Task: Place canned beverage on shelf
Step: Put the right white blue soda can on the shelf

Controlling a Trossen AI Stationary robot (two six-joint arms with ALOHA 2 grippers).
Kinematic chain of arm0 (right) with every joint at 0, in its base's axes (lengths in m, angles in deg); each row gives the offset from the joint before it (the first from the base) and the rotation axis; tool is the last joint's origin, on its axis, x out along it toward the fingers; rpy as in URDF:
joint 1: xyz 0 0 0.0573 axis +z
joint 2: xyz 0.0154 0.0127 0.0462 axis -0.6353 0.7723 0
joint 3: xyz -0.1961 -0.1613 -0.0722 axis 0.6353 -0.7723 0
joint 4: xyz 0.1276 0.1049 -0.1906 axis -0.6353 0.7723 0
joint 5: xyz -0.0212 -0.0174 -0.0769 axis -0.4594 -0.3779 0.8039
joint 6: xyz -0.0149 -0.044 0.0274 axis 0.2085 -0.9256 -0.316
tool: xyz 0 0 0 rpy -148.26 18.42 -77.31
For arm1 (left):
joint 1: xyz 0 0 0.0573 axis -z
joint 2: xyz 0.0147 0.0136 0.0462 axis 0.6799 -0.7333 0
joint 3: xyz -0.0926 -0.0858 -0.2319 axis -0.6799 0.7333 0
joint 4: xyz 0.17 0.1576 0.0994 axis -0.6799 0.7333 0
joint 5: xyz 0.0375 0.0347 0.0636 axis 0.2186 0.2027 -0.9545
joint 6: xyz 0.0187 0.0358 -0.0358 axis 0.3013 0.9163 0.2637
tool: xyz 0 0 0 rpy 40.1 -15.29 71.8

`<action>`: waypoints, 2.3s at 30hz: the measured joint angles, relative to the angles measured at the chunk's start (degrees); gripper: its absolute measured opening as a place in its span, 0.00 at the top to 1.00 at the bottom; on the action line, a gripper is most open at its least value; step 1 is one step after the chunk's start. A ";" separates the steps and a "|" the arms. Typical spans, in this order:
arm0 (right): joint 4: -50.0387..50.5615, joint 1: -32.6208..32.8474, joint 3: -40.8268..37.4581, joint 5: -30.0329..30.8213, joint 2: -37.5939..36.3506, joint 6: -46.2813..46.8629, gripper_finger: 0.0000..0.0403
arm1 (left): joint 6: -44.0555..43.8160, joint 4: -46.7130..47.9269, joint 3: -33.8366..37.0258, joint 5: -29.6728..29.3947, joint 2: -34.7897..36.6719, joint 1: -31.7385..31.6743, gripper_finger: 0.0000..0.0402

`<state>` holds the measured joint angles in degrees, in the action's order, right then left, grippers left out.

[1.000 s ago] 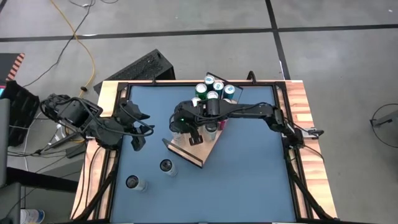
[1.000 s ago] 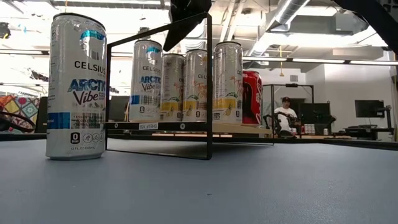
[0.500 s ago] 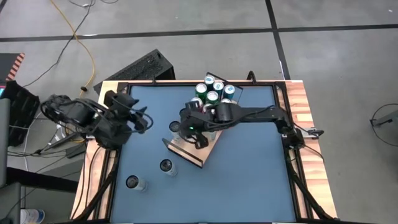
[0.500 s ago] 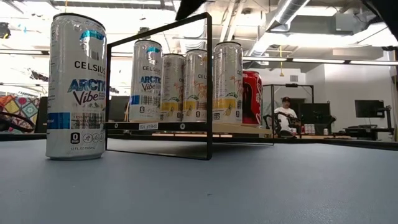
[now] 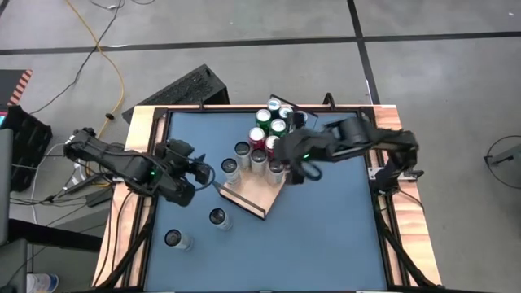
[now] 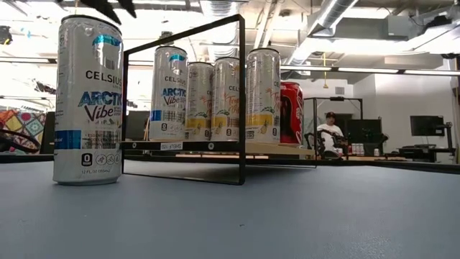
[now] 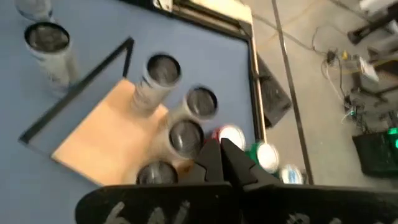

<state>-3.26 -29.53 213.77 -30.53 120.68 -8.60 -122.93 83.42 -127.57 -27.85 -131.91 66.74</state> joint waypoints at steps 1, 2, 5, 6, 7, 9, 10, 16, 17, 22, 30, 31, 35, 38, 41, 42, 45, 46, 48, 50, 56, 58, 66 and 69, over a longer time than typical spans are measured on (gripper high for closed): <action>1.00 -0.06 -0.09 -0.02 -1.01 0.92 1.00 | -0.73 -0.04 0.88 2.70 -0.02 -0.52 0.53; 1.84 -0.25 -0.14 0.02 -1.58 1.73 1.00 | -0.86 -0.04 1.82 5.44 -0.02 -1.34 0.53; 3.59 -0.59 -0.23 0.04 -4.26 4.10 1.00 | 0.16 -1.22 4.88 9.39 0.48 -2.78 0.53; 3.99 -0.59 -0.21 0.04 -4.56 4.87 1.00 | 1.15 -3.22 5.87 9.43 1.10 -2.84 0.53; 3.71 -0.59 -0.19 0.06 -4.98 5.77 1.00 | 2.81 -6.28 7.06 9.46 2.15 -3.04 0.53; 5.30 -0.11 -0.29 0.01 -6.08 7.24 1.00 | 8.93 -13.97 9.88 9.12 4.66 -3.44 0.54; 5.53 0.18 -0.30 0.03 -6.15 7.52 1.00 | 12.56 -18.93 11.58 8.82 6.32 -3.78 0.55; 6.44 1.74 -0.23 0.06 -6.50 7.60 1.00 | 32.10 -49.23 24.99 18.51 18.85 -8.00 0.70; 6.58 1.99 -0.23 0.08 -6.50 7.60 1.00 | 33.00 -51.05 27.00 19.80 20.76 -8.95 0.73; 6.52 3.30 -0.25 0.11 -6.50 8.03 1.00 | 32.84 -51.94 34.09 16.20 26.38 -11.27 0.92; 6.56 4.04 -0.25 0.09 -6.48 9.16 1.00 | 33.16 -52.55 36.48 16.99 21.79 -11.52 1.00; 6.56 4.02 -0.25 0.08 -6.48 9.36 1.00 | 32.68 -52.64 36.48 17.35 20.66 -11.52 1.00; 6.56 3.97 -0.25 0.04 -6.48 10.33 1.00 | 30.98 -53.64 36.48 17.14 16.64 -11.52 1.00; 6.56 3.99 -0.25 -0.11 -6.48 10.64 1.00 | 30.26 -54.91 36.48 16.61 14.82 -11.52 1.00; 6.54 4.31 -0.25 -0.13 -6.48 10.65 1.00 | 30.53 -57.13 36.48 16.61 14.03 -11.52 1.00; 6.48 4.35 -0.25 -0.19 -6.41 10.64 1.00 | 30.69 -57.48 36.48 16.60 14.09 -11.52 1.00; 6.31 4.41 -0.23 -0.30 -5.81 10.64 1.00 | 31.20 -57.68 36.48 17.30 14.14 -11.65 1.00; 6.34 4.48 -0.30 -0.39 -5.65 10.64 1.00 | 31.22 -57.71 36.48 18.10 14.12 -11.63 1.00; 6.09 4.68 -0.44 -0.44 -4.93 10.57 1.00 | 31.55 -58.74 36.48 20.01 14.12 -11.65 1.00; 6.61 4.67 -0.57 -0.46 -4.53 10.41 1.00 | 31.97 -59.28 36.48 20.95 14.12 -11.65 1.00; 7.88 4.88 -0.67 -0.55 -2.07 10.13 1.00 | 30.67 -59.98 36.48 23.09 14.14 -11.65 1.00; 7.54 5.05 -0.58 -0.53 -1.47 10.00 1.00 | 30.50 -60.17 36.48 25.71 14.14 -11.63 1.00; -0.80 3.74 -0.62 -9.95 2.39 7.57 1.00 | 29.84 -59.96 36.48 26.97 14.14 -11.63 1.00; -3.65 2.62 -0.58 -15.66 5.72 6.08 1.00 | 30.08 -59.55 36.46 26.88 14.12 -11.63 1.00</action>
<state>-6.90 -26.91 213.19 -46.20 126.40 -2.52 -92.85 23.86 -91.11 -0.98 -117.80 55.11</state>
